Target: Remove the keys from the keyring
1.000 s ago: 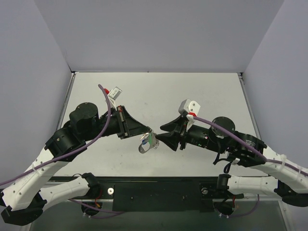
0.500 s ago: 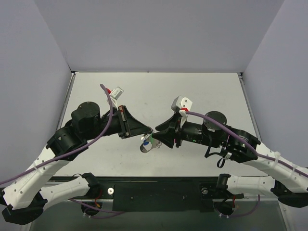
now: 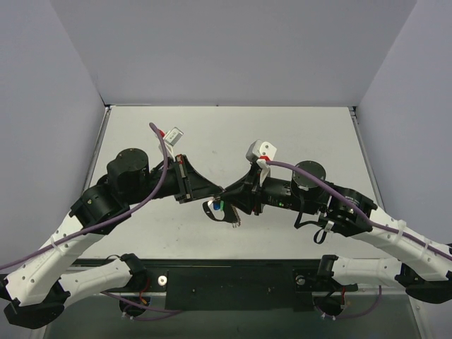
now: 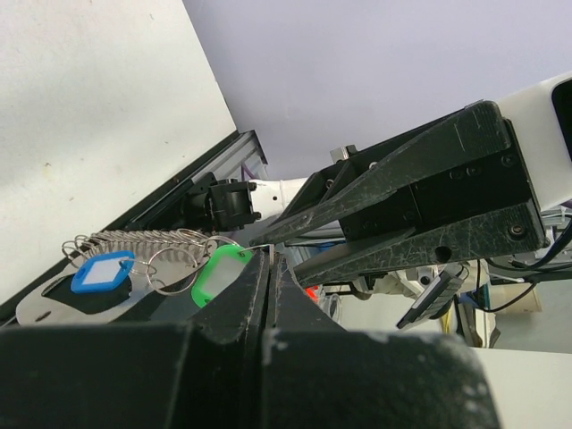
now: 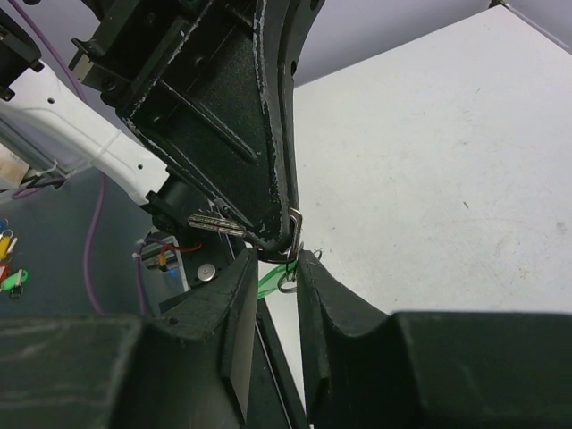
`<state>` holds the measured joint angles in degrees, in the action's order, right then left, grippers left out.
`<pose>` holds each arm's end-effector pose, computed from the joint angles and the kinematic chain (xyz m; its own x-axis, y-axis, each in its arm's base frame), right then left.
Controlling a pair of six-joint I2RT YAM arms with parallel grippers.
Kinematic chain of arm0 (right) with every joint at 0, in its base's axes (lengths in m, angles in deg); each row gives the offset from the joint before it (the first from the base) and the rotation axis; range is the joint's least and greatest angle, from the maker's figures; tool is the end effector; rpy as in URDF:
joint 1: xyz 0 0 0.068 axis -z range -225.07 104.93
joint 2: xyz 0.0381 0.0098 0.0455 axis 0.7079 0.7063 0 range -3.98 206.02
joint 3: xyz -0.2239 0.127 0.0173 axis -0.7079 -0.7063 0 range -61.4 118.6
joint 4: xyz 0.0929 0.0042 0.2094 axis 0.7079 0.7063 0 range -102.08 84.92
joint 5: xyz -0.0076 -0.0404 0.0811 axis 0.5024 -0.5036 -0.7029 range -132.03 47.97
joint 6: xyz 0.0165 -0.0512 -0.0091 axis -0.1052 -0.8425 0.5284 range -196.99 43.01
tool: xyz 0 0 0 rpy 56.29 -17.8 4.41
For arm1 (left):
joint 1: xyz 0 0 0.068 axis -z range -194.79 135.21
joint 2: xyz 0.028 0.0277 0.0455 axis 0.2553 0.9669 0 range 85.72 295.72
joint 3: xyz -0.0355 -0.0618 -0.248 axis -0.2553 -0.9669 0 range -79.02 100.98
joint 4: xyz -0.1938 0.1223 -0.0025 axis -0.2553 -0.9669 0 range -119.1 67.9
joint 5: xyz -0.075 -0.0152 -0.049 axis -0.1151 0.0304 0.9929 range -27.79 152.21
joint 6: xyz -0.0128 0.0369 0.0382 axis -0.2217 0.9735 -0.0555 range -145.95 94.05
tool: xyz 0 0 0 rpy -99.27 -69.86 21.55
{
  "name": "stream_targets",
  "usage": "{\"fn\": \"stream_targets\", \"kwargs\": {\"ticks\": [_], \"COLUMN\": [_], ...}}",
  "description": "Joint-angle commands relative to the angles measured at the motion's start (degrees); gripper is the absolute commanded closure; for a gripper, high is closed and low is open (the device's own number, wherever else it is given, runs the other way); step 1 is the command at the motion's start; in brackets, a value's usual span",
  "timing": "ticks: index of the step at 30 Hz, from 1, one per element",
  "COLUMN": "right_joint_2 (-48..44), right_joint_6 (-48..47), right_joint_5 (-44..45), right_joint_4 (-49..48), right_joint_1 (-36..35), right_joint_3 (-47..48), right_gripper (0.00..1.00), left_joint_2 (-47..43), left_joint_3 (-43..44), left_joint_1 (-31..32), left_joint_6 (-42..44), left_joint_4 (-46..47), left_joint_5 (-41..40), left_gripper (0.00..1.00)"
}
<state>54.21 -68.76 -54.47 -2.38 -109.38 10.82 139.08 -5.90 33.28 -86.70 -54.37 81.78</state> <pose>0.0743 0.1726 0.4423 -0.1068 0.1002 -0.9892 -0.9678 0.2175 0.1265 0.0945 -0.1236 0.4170 -0.8730 -0.2583 -0.4137 0.3231 0.3293 -0.8872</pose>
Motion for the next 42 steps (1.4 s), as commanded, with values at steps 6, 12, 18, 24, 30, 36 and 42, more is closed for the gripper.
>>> {"fn": "stream_targets", "kwargs": {"ticks": [6,12,18,24,30,36,42], "right_joint_2": [0.25,0.17,-0.89,-4.75,-9.23,-12.66,-15.74], "right_joint_6": [0.47,0.3,0.56,2.23,4.51,7.58,16.71], "right_joint_5": [-0.47,-1.35,-2.49,-1.7,-0.47,3.81,20.14], "right_joint_4": [-1.87,-2.13,-4.15,-7.32,-9.25,-10.91,-11.11], "right_joint_1": [0.86,0.86,0.94,0.86,0.59,0.42,-0.11], "right_joint_3": [1.69,1.51,0.03,-3.93,-9.47,-14.12,-23.26], "right_gripper": [0.96,1.0,1.0,1.0,1.0,1.0,1.0], "left_joint_2": [-0.63,-0.63,-0.72,-0.8,-0.72,-0.63,-1.95], "left_joint_3": [3.34,3.17,3.17,2.9,2.64,0.89,-6.4], "left_joint_1": [0.53,0.88,0.97,0.97,0.97,0.97,0.97], "left_joint_6": [0.28,-0.77,-1.12,-2.7,-4.2,-3.5,-0.95], "left_joint_4": [5.38,6.69,7.14,8.8,10.47,9.95,8.54], "left_joint_5": [1.43,2.49,2.49,2.22,1.87,1.0,-0.85], "left_gripper": [1.0,1.0,1.0,1.0,1.0,1.0,1.0]}}
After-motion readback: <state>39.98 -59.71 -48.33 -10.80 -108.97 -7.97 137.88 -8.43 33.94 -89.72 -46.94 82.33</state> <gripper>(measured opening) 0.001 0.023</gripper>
